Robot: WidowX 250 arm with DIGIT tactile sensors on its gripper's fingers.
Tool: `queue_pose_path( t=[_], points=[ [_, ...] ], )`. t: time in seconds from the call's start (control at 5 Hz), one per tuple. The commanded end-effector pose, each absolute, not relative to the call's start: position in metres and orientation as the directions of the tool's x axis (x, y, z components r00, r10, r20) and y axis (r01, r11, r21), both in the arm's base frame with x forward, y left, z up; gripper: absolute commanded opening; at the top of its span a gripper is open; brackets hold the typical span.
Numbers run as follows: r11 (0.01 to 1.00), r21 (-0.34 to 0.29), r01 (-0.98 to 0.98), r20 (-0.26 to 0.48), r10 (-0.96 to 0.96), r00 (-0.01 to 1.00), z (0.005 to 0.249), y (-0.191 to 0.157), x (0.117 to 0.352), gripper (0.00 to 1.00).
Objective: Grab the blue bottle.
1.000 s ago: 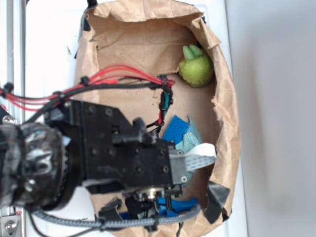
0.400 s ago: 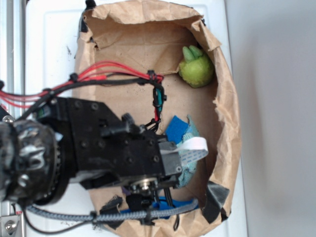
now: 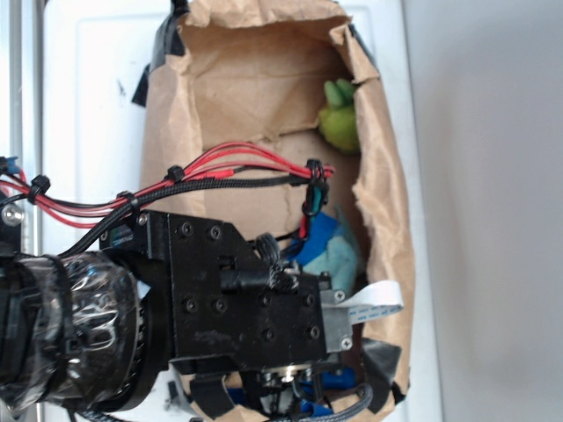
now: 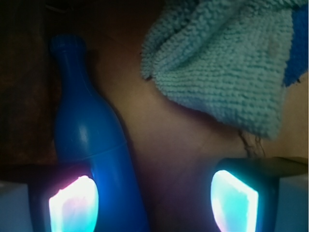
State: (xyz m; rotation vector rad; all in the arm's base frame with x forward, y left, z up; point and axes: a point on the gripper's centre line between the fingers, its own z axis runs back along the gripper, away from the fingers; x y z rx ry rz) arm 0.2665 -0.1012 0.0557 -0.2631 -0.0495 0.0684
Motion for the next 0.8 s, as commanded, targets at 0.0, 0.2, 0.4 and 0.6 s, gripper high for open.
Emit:
queue_pose_path(
  t=[0.0,0.2,0.4,0.6],
  points=[
    [0.908,-0.415,-0.056,0.039,0.079,0.996,0.051,-0.046,0.278,1.00],
    [0.890,-0.452,-0.052,0.001,0.058,0.998,0.073,-0.085,0.286,1.00],
    [0.894,-0.448,-0.023,0.003,0.027,1.000,0.074,-0.087,0.281,1.00],
    [0.890,-0.457,-0.005,0.010,0.011,1.000,0.085,-0.091,0.276,1.00]
  ],
)
